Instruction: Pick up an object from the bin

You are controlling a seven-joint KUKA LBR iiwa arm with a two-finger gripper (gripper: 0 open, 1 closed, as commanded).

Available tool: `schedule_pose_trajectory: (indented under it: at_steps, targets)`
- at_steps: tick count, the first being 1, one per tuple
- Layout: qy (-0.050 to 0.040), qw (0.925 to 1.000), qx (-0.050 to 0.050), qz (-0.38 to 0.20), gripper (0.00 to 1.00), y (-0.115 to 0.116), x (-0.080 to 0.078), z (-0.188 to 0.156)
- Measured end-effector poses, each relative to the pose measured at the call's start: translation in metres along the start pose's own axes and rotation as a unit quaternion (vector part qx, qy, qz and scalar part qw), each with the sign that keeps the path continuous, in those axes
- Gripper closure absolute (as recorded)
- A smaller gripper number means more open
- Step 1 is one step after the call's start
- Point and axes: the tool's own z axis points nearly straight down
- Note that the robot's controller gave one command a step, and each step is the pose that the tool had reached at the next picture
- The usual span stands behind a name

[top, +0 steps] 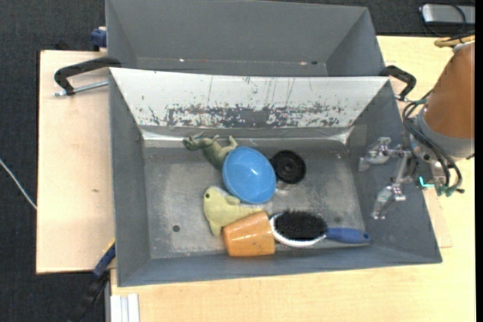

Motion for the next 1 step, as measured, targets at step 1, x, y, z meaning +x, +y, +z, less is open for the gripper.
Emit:
schedule_pose_trajectory:
  at_steps: [1]
  targets:
    - [-0.0124,0.9972,0.005,-0.074,0.0,0.0531,-0.0003,0.0766]
